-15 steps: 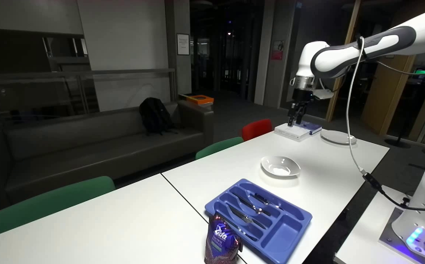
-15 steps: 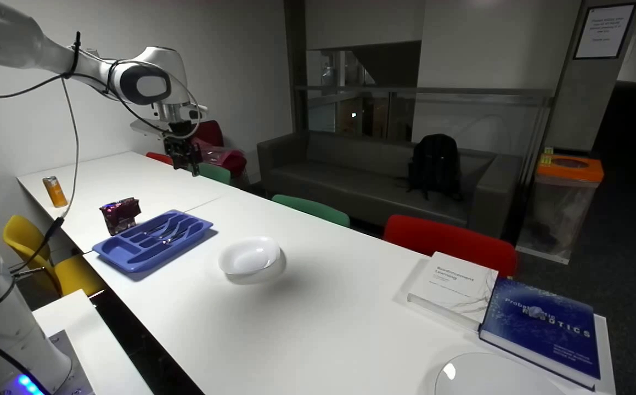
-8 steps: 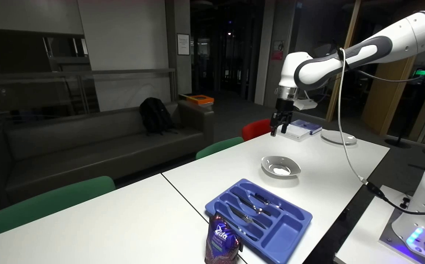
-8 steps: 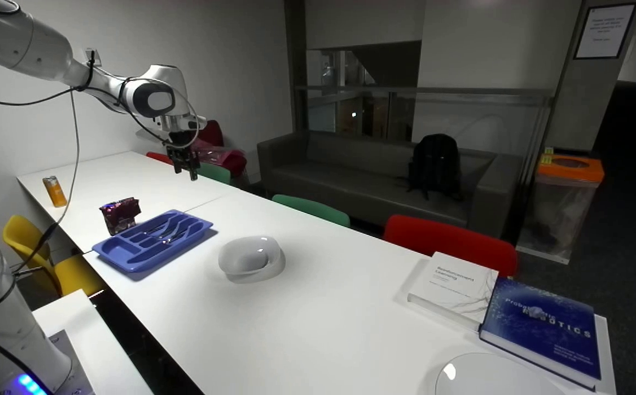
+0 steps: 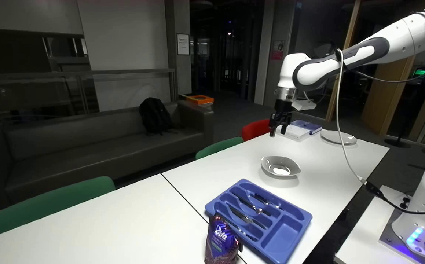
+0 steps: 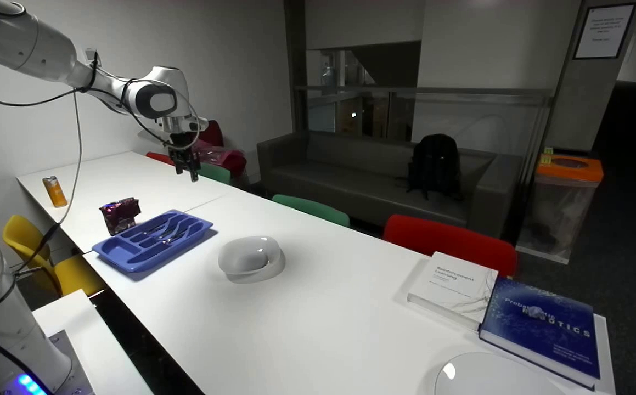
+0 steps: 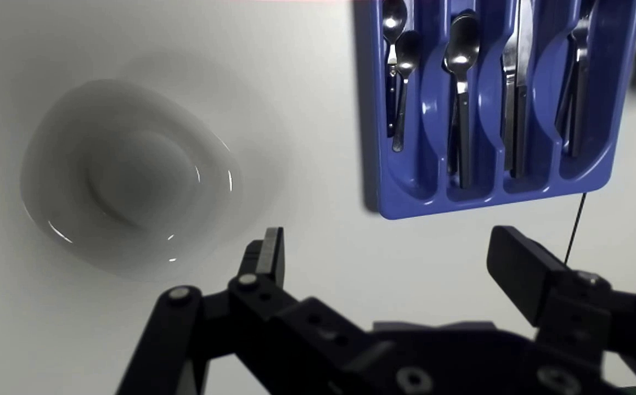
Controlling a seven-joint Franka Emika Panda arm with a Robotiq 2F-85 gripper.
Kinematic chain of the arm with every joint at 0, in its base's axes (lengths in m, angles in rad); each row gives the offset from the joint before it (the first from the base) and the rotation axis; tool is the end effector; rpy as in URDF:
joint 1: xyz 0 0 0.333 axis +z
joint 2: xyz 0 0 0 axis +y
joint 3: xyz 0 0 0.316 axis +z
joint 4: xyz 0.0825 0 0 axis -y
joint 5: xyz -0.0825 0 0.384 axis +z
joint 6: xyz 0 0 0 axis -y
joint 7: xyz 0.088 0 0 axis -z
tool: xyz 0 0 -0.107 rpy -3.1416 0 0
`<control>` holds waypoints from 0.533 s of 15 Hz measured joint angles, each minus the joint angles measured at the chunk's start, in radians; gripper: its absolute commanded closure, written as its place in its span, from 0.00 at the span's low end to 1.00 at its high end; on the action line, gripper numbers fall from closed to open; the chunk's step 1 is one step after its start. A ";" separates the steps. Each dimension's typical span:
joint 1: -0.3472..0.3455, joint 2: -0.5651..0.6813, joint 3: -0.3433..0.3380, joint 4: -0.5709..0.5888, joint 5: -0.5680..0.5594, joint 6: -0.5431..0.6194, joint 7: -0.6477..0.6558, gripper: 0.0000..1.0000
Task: Pick one teaspoon and put it on the counter
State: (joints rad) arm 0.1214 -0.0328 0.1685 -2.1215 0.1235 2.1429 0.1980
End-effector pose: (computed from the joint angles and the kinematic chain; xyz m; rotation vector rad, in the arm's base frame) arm 0.5163 0.1600 0.4310 -3.0309 -0.0422 -0.0426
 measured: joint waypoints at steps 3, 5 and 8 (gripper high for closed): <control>0.025 0.040 0.017 0.004 -0.022 0.035 0.103 0.00; 0.057 0.093 0.040 0.015 -0.048 0.075 0.174 0.00; 0.121 0.189 0.062 0.045 -0.099 0.119 0.266 0.00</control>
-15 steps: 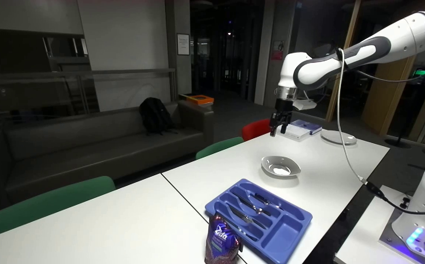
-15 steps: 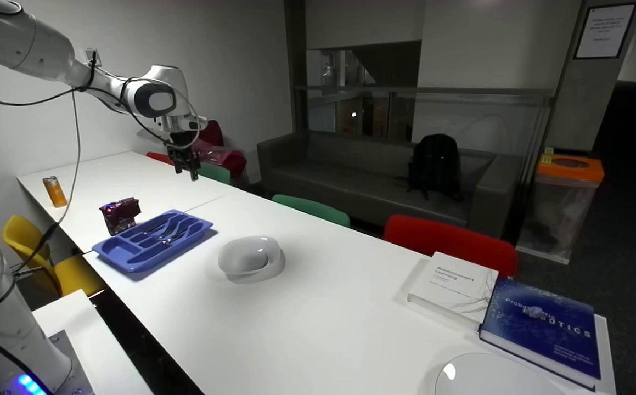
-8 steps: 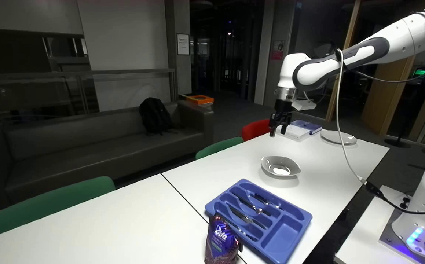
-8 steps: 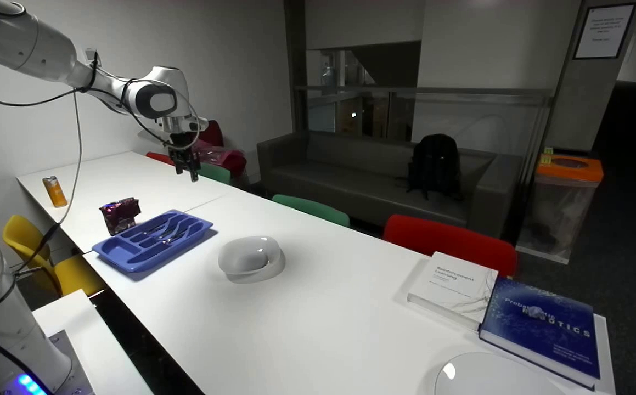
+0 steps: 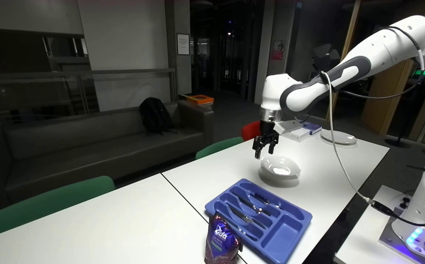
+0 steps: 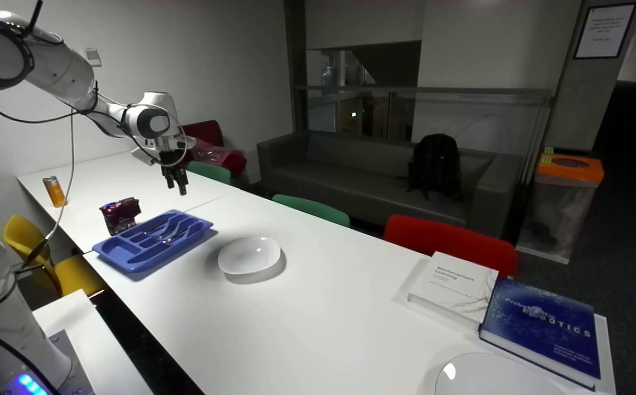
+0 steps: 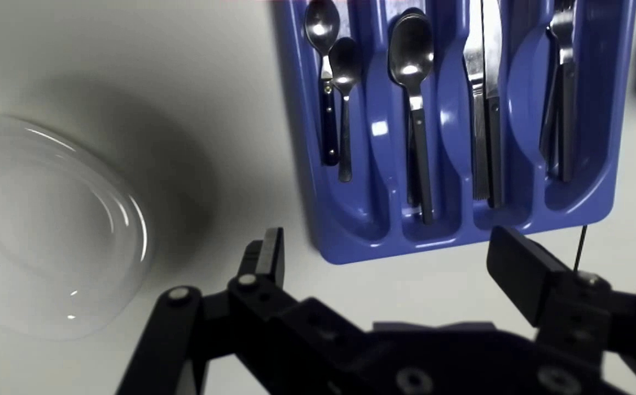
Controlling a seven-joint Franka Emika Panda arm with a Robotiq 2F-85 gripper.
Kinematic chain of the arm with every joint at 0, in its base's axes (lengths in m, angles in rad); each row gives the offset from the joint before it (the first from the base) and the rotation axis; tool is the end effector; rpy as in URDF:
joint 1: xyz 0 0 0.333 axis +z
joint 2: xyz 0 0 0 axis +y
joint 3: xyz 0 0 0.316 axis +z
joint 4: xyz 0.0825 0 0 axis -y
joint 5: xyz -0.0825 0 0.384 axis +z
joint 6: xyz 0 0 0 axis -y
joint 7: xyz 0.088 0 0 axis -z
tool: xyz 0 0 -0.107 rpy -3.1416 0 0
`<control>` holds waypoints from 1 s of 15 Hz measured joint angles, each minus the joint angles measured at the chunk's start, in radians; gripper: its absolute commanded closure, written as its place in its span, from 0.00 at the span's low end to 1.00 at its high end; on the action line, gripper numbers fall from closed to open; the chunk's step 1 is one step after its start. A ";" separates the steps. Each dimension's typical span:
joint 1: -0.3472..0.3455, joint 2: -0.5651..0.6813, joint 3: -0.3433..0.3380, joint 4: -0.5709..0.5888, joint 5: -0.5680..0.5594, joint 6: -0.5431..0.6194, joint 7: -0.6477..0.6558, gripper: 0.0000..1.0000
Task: Pick one teaspoon and put it on the counter
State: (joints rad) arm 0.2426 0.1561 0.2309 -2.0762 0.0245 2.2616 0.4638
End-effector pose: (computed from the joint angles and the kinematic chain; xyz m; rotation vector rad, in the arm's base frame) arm 0.5129 0.2607 0.3595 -3.0778 0.0137 -0.0075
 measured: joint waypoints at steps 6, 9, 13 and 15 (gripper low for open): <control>0.079 0.143 0.004 0.059 -0.025 0.007 -0.009 0.00; 0.086 0.175 0.005 0.062 -0.021 0.043 -0.051 0.00; 0.086 0.178 0.005 0.065 -0.021 0.048 -0.057 0.00; 0.086 0.178 0.005 0.066 -0.021 0.048 -0.058 0.00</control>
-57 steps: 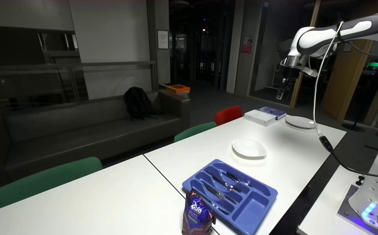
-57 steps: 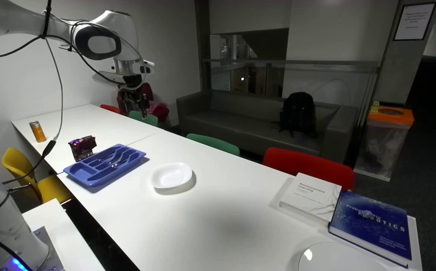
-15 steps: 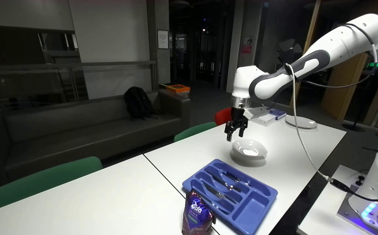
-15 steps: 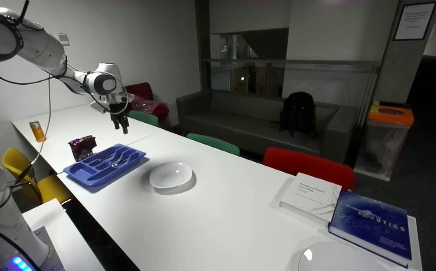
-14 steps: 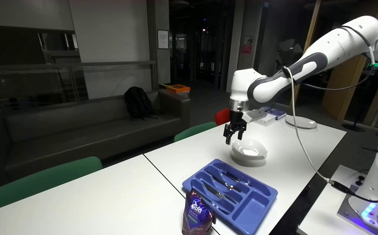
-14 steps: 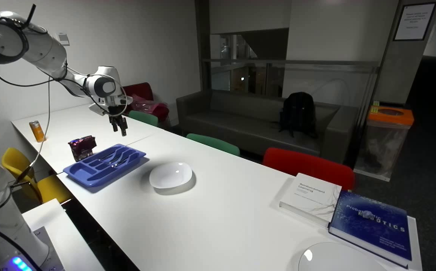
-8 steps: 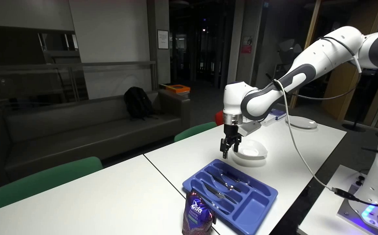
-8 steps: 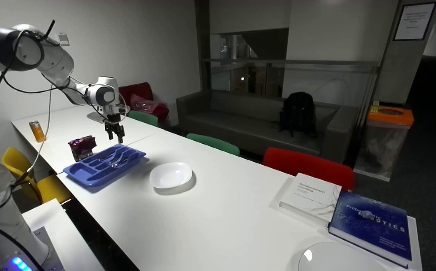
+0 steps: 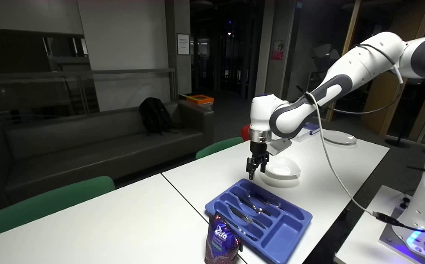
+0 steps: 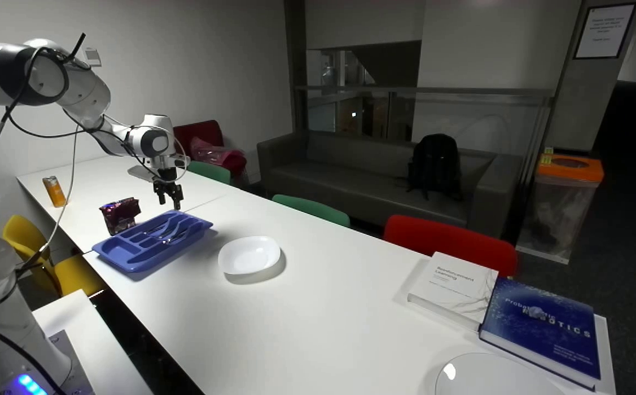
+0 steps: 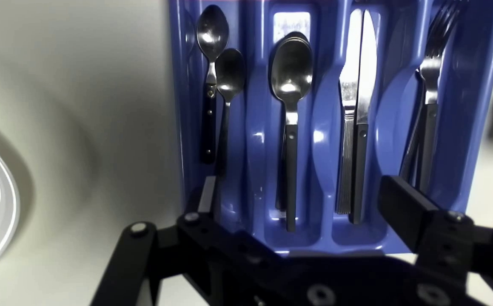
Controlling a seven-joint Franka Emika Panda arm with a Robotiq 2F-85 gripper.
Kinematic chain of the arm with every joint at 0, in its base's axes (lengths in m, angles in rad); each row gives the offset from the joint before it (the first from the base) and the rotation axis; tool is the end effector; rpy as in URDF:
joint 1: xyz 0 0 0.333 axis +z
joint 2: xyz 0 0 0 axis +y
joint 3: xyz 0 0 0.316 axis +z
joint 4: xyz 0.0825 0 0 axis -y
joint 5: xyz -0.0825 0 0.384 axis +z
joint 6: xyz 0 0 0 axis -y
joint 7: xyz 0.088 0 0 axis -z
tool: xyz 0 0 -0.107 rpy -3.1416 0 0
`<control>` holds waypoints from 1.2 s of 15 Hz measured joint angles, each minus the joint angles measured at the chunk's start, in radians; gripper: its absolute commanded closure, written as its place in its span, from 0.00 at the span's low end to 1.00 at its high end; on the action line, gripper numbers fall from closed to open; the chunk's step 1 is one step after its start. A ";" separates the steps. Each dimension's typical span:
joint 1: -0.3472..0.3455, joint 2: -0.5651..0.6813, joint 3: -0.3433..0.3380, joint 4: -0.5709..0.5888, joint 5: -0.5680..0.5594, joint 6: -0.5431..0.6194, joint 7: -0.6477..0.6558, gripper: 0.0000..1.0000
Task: Pick one teaspoon and put it on the counter
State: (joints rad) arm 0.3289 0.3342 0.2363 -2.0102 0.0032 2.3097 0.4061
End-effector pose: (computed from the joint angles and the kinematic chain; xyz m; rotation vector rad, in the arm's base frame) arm 0.5077 0.3170 0.2905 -3.0739 -0.2237 0.0921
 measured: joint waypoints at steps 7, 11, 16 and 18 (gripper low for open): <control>0.007 0.032 -0.003 0.001 -0.002 -0.003 0.000 0.00; 0.024 0.070 -0.007 0.013 -0.012 -0.003 0.000 0.00; 0.050 0.111 -0.017 0.047 -0.039 -0.003 0.000 0.00; 0.058 0.121 -0.021 0.060 -0.044 -0.003 0.000 0.00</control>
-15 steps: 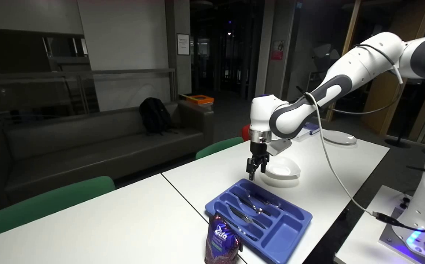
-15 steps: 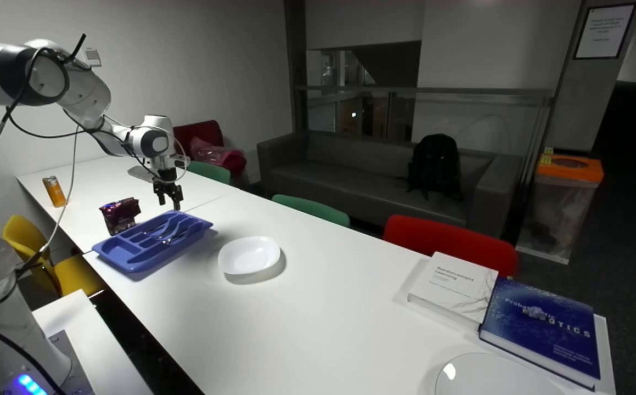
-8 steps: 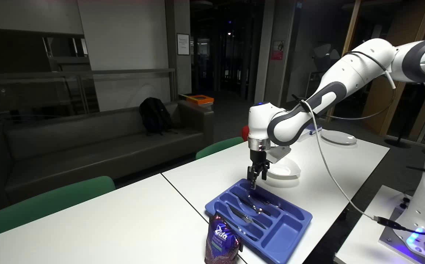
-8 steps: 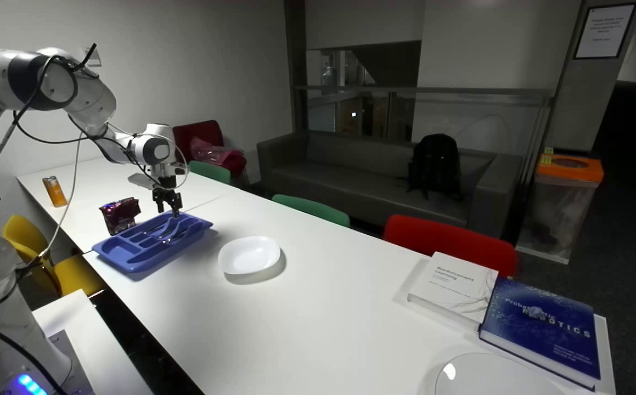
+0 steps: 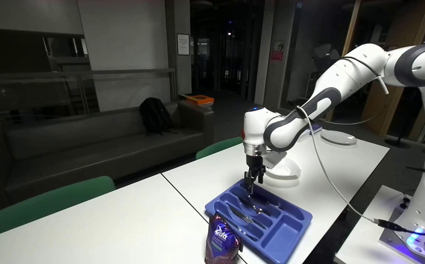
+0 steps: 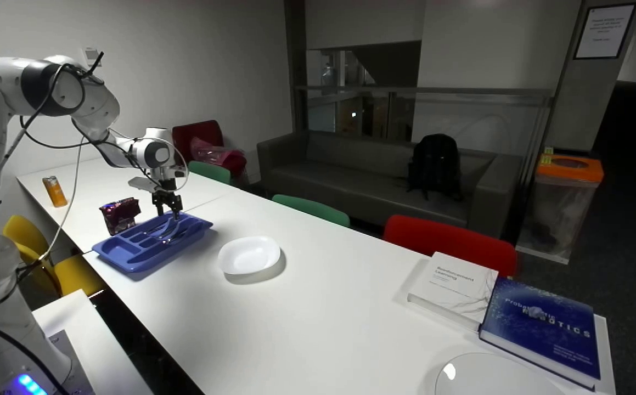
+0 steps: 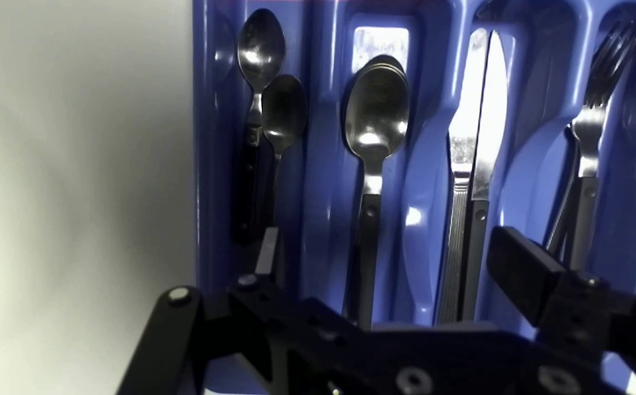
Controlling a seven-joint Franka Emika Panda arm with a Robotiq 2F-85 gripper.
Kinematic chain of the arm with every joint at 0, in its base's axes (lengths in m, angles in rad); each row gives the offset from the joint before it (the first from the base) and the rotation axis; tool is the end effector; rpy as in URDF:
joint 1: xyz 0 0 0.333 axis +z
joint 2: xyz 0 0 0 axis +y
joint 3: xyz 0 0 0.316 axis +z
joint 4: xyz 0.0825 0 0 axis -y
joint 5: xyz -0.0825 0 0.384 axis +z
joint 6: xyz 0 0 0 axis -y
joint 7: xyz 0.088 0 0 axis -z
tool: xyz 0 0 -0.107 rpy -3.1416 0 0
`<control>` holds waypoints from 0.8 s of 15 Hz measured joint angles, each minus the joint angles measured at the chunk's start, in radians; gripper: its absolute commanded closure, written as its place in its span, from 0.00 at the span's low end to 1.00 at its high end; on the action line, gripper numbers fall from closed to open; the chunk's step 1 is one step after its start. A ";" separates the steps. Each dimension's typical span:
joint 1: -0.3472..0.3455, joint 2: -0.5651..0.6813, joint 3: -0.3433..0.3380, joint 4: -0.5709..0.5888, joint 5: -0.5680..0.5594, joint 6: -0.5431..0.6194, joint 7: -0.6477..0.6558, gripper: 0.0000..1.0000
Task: Pick one teaspoon and put it on the counter
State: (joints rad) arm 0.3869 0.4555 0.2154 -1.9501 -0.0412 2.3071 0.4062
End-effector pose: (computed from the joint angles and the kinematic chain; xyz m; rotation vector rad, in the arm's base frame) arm 0.5056 0.3412 0.2421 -3.1047 -0.3240 0.1689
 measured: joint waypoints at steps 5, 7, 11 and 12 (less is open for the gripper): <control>0.015 0.015 -0.006 0.019 -0.007 0.000 0.000 0.00; 0.019 0.025 -0.006 0.028 -0.007 -0.001 -0.001 0.00; 0.024 0.058 -0.006 0.054 -0.007 -0.002 -0.019 0.00; 0.026 0.067 -0.007 0.059 -0.007 -0.002 -0.023 0.00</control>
State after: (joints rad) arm 0.4129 0.5224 0.2089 -1.8910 -0.0487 2.3047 0.3834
